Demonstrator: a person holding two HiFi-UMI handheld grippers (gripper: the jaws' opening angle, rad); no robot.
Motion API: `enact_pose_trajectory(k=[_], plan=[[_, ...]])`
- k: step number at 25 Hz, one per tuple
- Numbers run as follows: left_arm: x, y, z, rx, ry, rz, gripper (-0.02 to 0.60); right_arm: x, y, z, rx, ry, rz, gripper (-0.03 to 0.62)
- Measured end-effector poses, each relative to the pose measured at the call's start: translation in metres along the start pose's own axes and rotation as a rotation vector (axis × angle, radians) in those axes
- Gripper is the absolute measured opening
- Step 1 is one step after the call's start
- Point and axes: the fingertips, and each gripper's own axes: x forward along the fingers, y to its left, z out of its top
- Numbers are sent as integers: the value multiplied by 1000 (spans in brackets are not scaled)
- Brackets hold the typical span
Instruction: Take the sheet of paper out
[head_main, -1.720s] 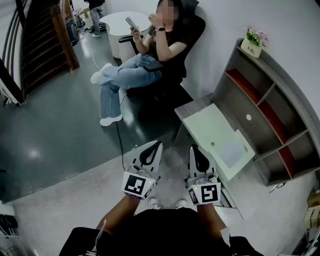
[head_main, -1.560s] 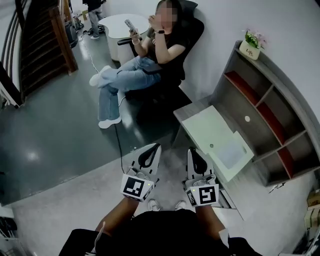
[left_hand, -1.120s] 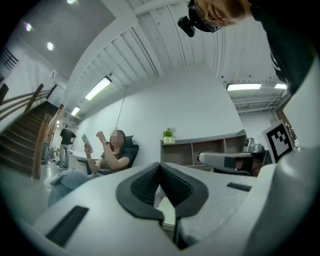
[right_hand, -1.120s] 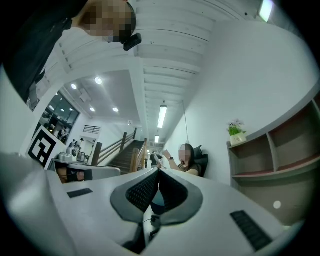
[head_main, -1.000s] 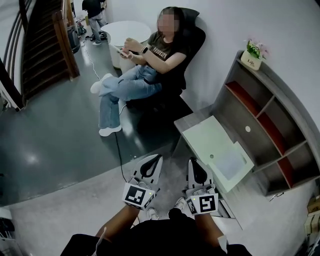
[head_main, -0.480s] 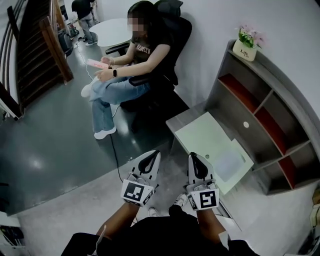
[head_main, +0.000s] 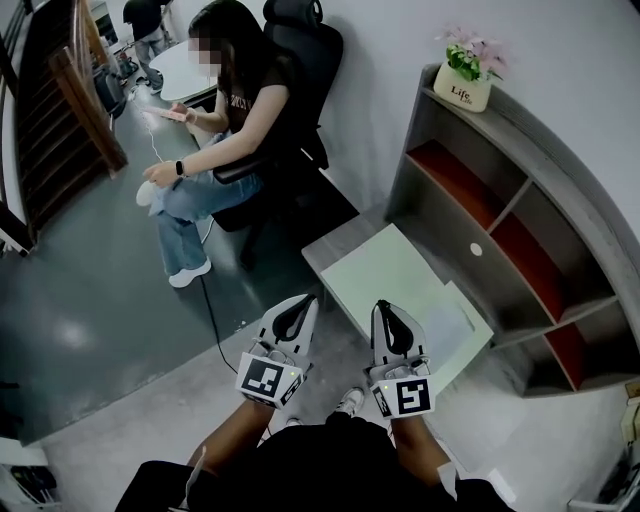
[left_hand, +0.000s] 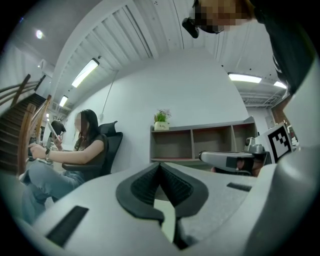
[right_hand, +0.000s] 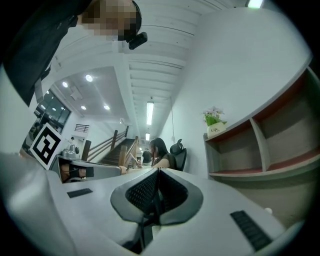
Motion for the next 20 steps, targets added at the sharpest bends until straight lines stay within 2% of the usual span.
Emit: enact_pose_trajectory(k=[11,15,20], plan=[[60,-16,-11,25,43,16,8,1,-70,-19,22,-2,3,23],[77,-23,-16,22,49,-5,8,0,-89,-29,-42,17,13,24],[103,-25,-17,6,36,-48,8,7,-112,-30,-28,27,-35,25]])
